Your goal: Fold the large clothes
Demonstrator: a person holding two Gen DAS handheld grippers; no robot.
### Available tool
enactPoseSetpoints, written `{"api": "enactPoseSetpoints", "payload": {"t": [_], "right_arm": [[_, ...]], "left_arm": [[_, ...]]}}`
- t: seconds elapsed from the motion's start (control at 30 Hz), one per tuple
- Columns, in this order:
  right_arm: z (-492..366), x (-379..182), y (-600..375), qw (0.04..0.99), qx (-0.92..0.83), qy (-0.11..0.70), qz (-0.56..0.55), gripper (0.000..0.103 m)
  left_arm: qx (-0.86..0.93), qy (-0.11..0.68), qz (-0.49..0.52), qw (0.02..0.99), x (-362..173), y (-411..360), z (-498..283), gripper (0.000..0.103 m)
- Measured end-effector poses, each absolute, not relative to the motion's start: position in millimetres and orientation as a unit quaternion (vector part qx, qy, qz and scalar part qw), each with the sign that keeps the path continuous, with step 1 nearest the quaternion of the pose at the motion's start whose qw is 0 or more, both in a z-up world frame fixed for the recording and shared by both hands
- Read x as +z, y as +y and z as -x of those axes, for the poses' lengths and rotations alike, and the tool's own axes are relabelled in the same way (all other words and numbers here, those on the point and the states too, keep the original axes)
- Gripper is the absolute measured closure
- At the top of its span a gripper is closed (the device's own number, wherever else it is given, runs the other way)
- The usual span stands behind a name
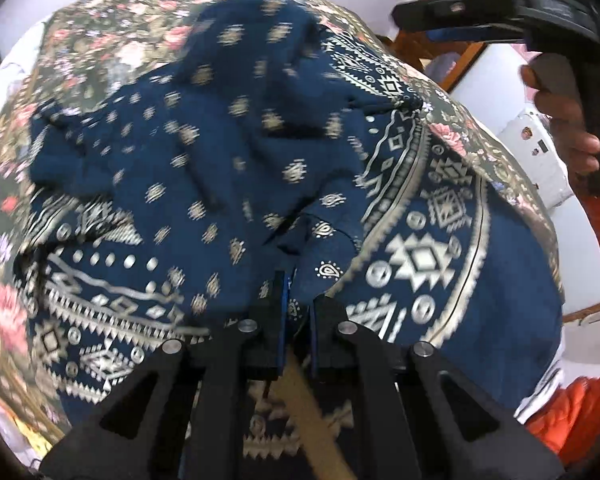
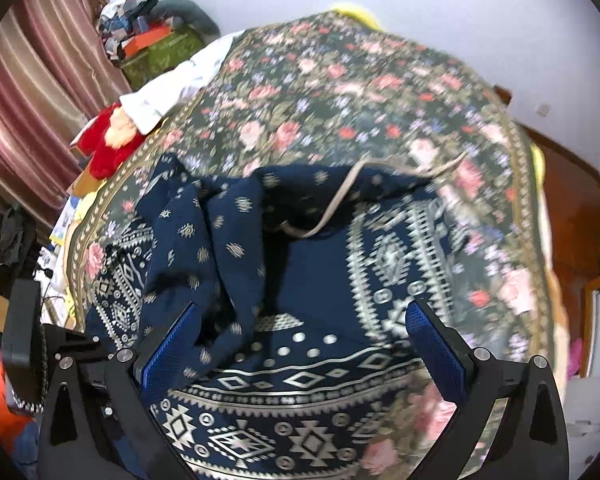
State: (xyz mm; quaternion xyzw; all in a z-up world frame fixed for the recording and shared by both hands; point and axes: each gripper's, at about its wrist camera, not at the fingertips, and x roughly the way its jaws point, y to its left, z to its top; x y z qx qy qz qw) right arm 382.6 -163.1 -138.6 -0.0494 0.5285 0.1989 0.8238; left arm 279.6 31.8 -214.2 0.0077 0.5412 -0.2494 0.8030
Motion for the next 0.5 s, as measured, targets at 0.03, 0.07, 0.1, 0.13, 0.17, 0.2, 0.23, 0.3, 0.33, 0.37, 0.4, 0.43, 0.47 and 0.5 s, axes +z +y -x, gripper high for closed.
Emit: {"api": "enactPoseSetpoints", "payload": {"t": [0.03, 0.07, 0.1, 0.13, 0.17, 0.2, 0.23, 0.3, 0.33, 0.37, 0.4, 0.43, 0.47, 0.5], "right_arm": [[-383.5, -143.9, -160.2, 0.820, 0.201, 0.533, 0.046, 0.001], [-384.3, -150.1, -156.3, 0.817, 0.202, 0.538, 0.043, 0.001], [-385.4, -156.8, -151.8, 0.814, 0.203, 0.543, 0.042, 0.001], [-386.9, -163.1, -146.9, 0.811, 0.203, 0.547, 0.043, 0.001], [-388.5, -169.0, -143.1, 0.808, 0.203, 0.551, 0.043, 0.001], [-390.8, -175.6, -139.0, 0.804, 0.206, 0.556, 0.039, 0.001], [-392.3, -180.6, -136.3, 0.801, 0.207, 0.560, 0.034, 0.002], [-394.9, -191.8, -130.9, 0.794, 0.211, 0.569, 0.020, 0.006], [-395.9, -197.0, -128.0, 0.790, 0.213, 0.575, 0.015, 0.010], [-397.0, -203.7, -124.8, 0.783, 0.216, 0.583, 0.010, 0.015], [-397.1, -207.9, -122.5, 0.779, 0.218, 0.588, 0.007, 0.016], [-397.3, -212.8, -120.5, 0.774, 0.219, 0.594, 0.007, 0.018], [-396.6, -216.8, -118.5, 0.772, 0.218, 0.597, 0.011, 0.018], [-395.0, -220.0, -116.8, 0.774, 0.215, 0.595, 0.022, 0.018]], "left_arm": [[-0.243, 0.541, -0.001, 0.805, -213.7, 38.2, -275.2, 0.094], [-0.241, 0.543, 0.007, 0.804, -213.3, 43.3, -272.6, 0.093], [-0.236, 0.545, 0.014, 0.804, -212.8, 49.3, -269.7, 0.093], [-0.228, 0.548, 0.021, 0.804, -211.9, 57.4, -267.5, 0.093], [-0.222, 0.549, 0.026, 0.805, -210.5, 64.3, -265.6, 0.093], [-0.218, 0.549, 0.029, 0.807, -208.7, 71.1, -263.7, 0.093], [-0.215, 0.548, 0.030, 0.808, -207.1, 77.6, -261.7, 0.092], [-0.206, 0.547, 0.032, 0.810, -203.5, 89.8, -258.3, 0.092], [-0.203, 0.547, 0.035, 0.811, -201.2, 95.5, -257.6, 0.092], [-0.200, 0.548, 0.039, 0.811, -200.9, 100.6, -256.8, 0.091], [-0.199, 0.550, 0.041, 0.810, -201.0, 104.2, -255.9, 0.091], [-0.200, 0.551, 0.041, 0.809, -200.7, 106.1, -254.9, 0.090], [-0.200, 0.554, 0.039, 0.807, -201.3, 107.4, -252.4, 0.086], [-0.200, 0.556, 0.038, 0.806, -201.9, 107.0, -252.2, 0.083]]}}
